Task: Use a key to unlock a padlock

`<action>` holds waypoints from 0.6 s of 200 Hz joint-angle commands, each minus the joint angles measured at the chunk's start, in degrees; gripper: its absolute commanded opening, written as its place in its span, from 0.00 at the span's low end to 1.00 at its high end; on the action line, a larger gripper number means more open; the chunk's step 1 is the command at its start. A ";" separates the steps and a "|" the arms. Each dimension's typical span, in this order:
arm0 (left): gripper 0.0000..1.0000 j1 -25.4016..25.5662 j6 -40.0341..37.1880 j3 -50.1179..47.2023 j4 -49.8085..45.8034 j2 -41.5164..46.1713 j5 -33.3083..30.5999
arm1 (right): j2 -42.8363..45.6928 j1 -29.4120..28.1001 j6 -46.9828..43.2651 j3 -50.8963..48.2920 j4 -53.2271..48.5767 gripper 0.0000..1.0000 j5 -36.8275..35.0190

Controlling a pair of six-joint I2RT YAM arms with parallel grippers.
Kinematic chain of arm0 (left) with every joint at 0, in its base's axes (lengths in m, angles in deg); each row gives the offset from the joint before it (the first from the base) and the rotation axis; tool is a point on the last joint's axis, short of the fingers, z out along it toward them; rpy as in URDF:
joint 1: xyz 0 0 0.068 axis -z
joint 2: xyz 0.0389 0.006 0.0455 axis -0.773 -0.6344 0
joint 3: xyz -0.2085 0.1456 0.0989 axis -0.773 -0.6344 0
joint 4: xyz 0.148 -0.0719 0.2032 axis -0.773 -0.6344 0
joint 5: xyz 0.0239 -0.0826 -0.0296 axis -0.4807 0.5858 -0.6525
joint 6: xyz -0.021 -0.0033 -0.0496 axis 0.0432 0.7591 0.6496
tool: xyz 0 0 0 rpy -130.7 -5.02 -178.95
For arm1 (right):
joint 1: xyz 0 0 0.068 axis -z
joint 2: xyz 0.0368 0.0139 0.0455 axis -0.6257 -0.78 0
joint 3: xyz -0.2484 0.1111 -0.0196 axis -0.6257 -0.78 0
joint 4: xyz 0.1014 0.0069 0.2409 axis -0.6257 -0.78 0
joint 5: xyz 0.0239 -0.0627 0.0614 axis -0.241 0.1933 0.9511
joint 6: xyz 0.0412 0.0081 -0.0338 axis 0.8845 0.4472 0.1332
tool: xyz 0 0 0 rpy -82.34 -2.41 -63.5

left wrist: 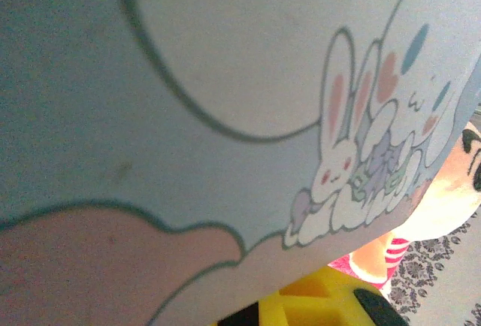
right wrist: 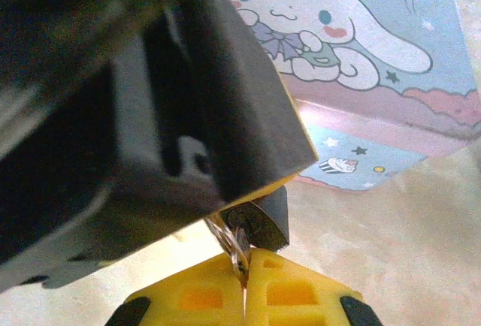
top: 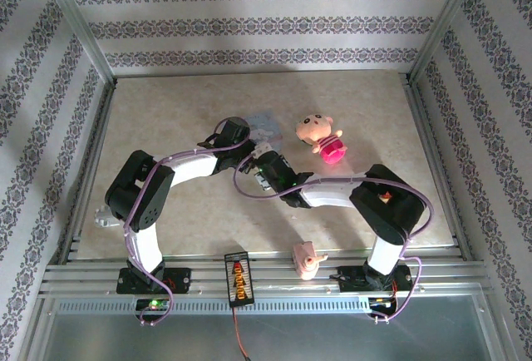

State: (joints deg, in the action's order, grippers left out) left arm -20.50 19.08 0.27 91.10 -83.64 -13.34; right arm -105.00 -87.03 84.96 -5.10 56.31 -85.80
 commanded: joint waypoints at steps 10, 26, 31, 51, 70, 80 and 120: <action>0.14 0.62 -0.44 -0.42 -1.21 -0.18 3.39 | 0.63 4.25 16.84 -1.13 3.06 0.00 2.40; 0.14 0.60 -0.18 -0.89 -0.84 -0.34 3.19 | 0.90 6.43 23.33 -1.92 3.72 0.00 6.73; 0.14 0.58 -0.05 -1.10 -0.53 -0.38 3.11 | 0.99 7.20 25.30 -2.36 4.42 0.00 8.51; 0.14 0.57 0.35 -1.66 0.19 -0.62 3.08 | 1.25 10.01 31.22 -5.01 9.85 0.00 14.44; 0.14 0.59 0.35 -1.63 0.42 -0.69 2.79 | 1.50 11.46 33.76 -6.64 13.06 0.00 17.36; 0.14 0.56 0.18 -1.64 0.48 -0.56 2.66 | 1.82 11.80 34.04 -7.17 13.79 0.00 18.05; 0.14 0.59 -0.35 -1.34 0.13 -0.85 1.95 | 3.35 12.31 33.68 -7.72 13.34 0.00 20.80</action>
State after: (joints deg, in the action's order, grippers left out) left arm -20.58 19.61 0.03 94.36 -84.19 -13.63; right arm -103.54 -77.43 115.65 -11.94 67.72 -62.48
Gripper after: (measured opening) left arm 0.143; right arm 0.050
